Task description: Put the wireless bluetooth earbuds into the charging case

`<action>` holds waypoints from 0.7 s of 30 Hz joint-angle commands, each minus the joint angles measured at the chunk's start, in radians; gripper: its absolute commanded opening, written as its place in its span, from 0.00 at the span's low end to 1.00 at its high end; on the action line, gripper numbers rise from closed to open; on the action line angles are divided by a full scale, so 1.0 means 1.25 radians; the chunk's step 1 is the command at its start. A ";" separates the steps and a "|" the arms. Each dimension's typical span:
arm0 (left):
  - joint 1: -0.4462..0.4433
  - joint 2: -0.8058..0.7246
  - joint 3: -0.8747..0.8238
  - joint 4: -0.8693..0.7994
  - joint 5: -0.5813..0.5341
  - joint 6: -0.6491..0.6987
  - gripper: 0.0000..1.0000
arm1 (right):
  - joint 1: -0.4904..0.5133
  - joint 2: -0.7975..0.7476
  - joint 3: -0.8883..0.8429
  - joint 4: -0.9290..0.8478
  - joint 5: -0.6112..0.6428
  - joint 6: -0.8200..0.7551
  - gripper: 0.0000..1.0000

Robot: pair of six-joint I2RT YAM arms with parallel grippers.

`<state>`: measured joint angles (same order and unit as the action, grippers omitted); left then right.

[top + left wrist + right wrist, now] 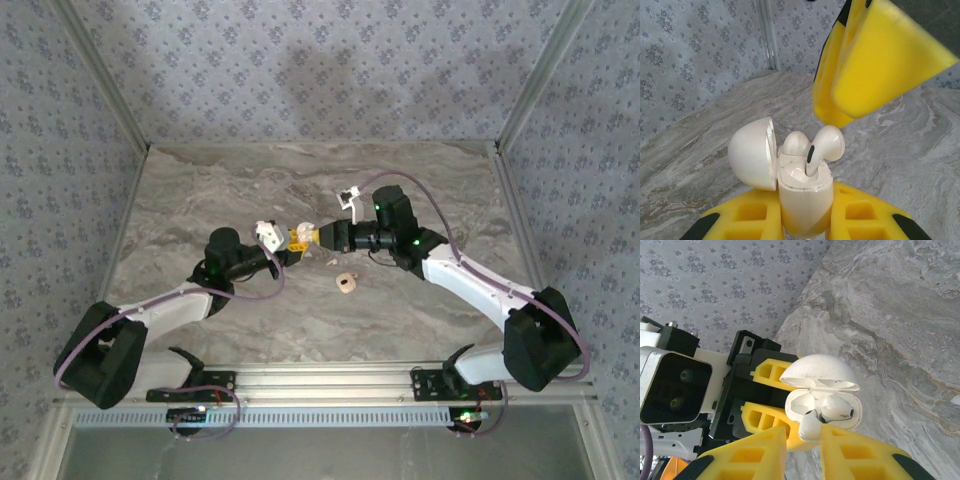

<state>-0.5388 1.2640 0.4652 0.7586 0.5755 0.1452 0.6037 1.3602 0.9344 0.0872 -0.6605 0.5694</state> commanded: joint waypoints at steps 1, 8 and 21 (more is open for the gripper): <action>-0.002 -0.015 0.025 0.020 0.001 -0.002 0.14 | 0.001 0.011 -0.001 0.016 -0.028 0.011 0.26; -0.002 -0.015 0.029 0.019 0.001 -0.004 0.14 | 0.006 0.021 0.007 0.020 -0.042 0.013 0.22; -0.003 -0.021 0.030 0.014 0.001 -0.007 0.14 | 0.020 0.039 0.022 0.036 -0.038 0.012 0.20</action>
<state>-0.5369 1.2640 0.4652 0.7403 0.5495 0.1448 0.6155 1.3933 0.9360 0.1188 -0.6971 0.5751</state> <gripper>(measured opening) 0.203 0.201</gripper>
